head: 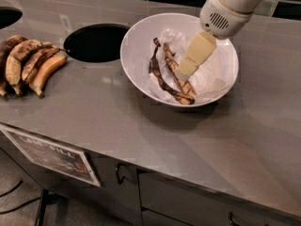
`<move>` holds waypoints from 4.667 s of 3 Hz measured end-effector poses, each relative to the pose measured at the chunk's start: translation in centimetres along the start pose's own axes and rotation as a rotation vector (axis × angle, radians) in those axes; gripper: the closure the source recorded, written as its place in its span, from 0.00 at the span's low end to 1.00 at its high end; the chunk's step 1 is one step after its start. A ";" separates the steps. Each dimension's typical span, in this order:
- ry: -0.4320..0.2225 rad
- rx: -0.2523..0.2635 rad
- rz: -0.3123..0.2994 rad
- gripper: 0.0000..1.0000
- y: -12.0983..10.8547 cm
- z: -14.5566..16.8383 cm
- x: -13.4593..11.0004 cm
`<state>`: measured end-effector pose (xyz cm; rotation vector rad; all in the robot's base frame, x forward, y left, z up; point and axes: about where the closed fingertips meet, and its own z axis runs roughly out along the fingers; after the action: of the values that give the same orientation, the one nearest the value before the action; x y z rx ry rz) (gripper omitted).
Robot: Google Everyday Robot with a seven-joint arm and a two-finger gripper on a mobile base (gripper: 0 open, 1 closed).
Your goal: Pick banana from white bowl
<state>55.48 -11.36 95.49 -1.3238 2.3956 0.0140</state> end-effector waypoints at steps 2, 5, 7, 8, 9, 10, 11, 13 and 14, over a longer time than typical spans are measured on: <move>-0.045 0.034 0.078 0.19 -0.3 3.5 -2.3; -0.018 0.088 0.182 0.44 -1.0 5.7 -1.0; -0.008 0.081 0.185 0.49 -1.1 6.7 -1.0; -0.002 0.071 0.180 0.49 -1.2 7.5 -1.2; 0.003 0.057 0.176 0.48 -1.2 8.5 -1.5; 0.006 0.053 0.177 0.48 -1.2 8.8 -1.5; 0.010 0.046 0.179 0.48 -1.1 9.3 -1.3; 0.030 0.036 0.183 0.48 -0.8 10.3 -0.8; 0.038 0.030 0.183 0.47 -0.6 10.7 -0.7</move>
Offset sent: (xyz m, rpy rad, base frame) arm 0.0405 0.0339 -0.0368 0.0780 -0.0569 -0.1345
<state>59.92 -8.99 86.01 -1.0964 2.5312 0.0042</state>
